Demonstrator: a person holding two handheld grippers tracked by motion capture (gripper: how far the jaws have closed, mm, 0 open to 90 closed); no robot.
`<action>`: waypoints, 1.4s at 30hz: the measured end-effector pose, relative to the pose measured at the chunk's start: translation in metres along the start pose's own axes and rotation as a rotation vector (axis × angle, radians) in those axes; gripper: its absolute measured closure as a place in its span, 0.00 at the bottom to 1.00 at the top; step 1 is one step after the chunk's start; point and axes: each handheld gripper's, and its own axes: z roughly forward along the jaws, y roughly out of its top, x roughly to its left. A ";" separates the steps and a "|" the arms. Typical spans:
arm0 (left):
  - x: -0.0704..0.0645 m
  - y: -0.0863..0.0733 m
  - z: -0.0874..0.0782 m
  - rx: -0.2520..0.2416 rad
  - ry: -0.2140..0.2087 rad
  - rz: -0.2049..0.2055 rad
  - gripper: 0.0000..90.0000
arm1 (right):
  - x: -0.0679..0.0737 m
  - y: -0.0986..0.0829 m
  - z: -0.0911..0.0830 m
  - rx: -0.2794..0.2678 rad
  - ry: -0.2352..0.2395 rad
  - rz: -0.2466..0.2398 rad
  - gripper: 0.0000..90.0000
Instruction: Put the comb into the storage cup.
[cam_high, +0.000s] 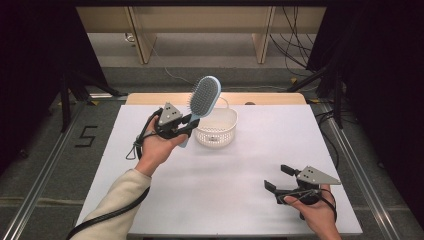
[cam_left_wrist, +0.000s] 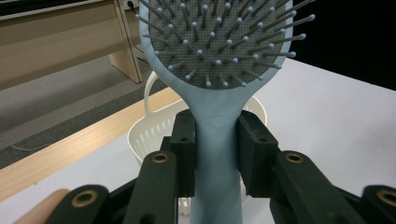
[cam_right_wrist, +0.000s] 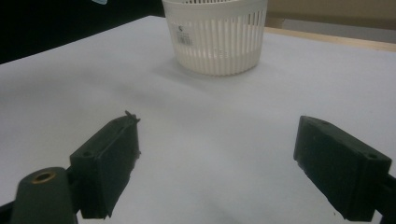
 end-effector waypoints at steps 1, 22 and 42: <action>0.000 0.000 0.000 -0.001 -0.001 0.000 0.77 | 0.000 0.000 0.000 -0.001 0.000 0.001 0.17; 0.001 0.004 0.005 -0.008 0.000 0.003 0.78 | 0.000 0.000 0.000 -0.003 -0.002 0.000 0.17; 0.001 0.005 0.012 -0.001 0.006 -0.001 0.78 | 0.000 0.000 0.000 -0.006 -0.003 0.000 0.17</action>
